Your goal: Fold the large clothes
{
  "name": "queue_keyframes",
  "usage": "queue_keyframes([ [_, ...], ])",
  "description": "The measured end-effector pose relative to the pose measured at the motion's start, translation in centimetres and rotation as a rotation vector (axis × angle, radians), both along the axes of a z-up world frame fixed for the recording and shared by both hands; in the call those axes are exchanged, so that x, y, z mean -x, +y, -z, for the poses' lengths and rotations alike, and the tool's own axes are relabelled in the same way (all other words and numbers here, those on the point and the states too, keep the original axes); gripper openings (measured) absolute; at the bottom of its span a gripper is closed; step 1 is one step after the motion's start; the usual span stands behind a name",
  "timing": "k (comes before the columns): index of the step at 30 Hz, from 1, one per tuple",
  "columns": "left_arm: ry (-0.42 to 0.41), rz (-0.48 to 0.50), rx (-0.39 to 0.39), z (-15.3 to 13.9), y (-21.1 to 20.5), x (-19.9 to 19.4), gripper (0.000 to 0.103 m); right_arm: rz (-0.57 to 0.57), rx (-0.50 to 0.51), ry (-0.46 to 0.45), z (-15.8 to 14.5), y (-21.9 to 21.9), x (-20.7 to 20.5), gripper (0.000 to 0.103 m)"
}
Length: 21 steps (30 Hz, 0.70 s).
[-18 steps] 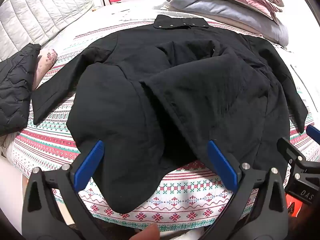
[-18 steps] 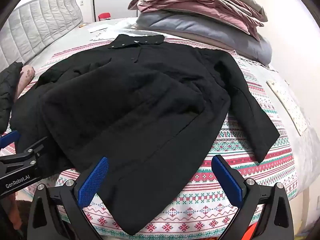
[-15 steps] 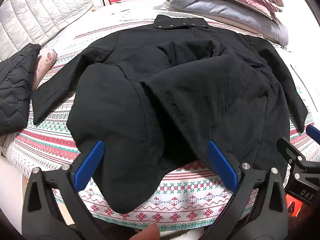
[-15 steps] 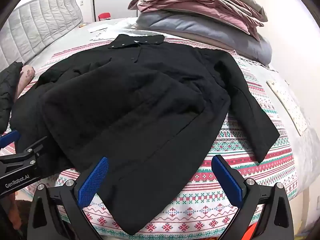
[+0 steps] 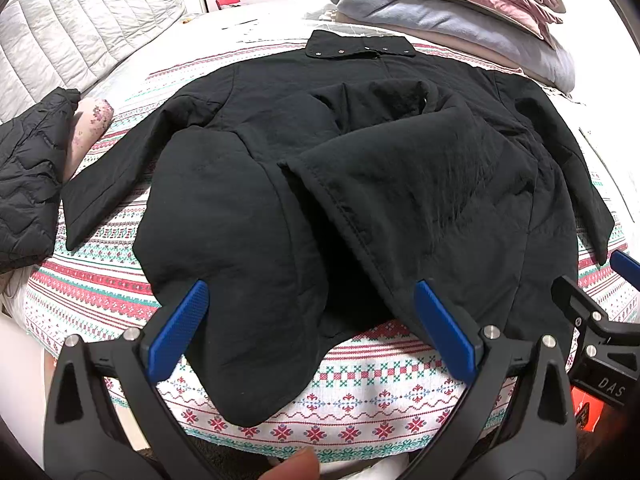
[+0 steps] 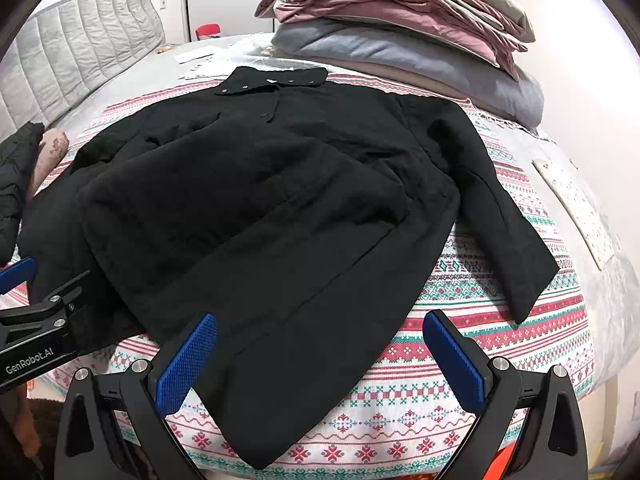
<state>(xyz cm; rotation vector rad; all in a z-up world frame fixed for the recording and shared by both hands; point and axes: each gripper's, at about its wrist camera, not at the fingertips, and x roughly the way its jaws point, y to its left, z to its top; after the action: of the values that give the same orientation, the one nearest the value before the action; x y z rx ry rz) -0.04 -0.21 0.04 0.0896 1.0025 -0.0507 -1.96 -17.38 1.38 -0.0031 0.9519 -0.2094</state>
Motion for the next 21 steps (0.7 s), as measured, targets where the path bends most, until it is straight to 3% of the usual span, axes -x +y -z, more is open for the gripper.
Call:
queue_keyframes([
  [21, 0.001, 0.003, -0.007, -0.25, 0.26, 0.07, 0.102, 0.000, 0.001, 0.000, 0.07, -0.17, 0.13, 0.103],
])
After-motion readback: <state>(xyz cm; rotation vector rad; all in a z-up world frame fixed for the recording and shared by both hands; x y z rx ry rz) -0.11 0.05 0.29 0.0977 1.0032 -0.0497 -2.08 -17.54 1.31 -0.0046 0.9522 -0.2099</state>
